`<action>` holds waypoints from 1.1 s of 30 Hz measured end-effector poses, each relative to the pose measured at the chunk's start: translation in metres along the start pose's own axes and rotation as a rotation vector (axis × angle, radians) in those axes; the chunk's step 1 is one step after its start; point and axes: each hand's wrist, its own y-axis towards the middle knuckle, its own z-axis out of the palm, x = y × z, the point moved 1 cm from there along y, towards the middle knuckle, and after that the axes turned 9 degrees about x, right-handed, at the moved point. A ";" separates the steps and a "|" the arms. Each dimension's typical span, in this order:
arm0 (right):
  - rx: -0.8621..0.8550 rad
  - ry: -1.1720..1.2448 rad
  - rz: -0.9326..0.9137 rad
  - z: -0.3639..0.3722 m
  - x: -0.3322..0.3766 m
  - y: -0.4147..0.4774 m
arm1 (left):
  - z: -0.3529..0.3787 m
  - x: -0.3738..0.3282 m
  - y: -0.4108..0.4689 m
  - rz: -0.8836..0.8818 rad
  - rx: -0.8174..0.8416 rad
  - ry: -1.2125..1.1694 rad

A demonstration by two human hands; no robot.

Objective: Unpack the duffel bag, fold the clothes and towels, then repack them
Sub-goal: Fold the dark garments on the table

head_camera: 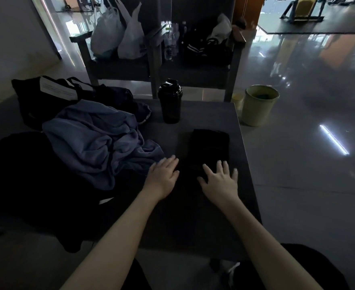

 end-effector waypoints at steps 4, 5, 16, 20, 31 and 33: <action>-0.112 -0.038 -0.039 -0.004 0.000 0.009 | 0.021 0.017 0.002 -0.137 0.119 0.121; -0.098 -0.008 -0.061 0.001 0.000 0.009 | 0.028 0.017 0.000 -0.138 0.071 0.152; -0.080 -0.009 -0.067 -0.005 -0.020 0.096 | 0.040 0.019 -0.004 -0.109 -0.110 0.177; -0.100 -0.031 -0.054 -0.010 -0.018 0.122 | 0.039 0.020 -0.002 -0.115 -0.109 0.168; -0.251 0.030 -0.155 -0.009 0.003 0.089 | 0.036 0.018 -0.006 -0.090 -0.142 0.100; -0.264 0.079 -0.236 0.001 0.011 0.065 | 0.033 0.018 -0.009 -0.046 -0.138 0.051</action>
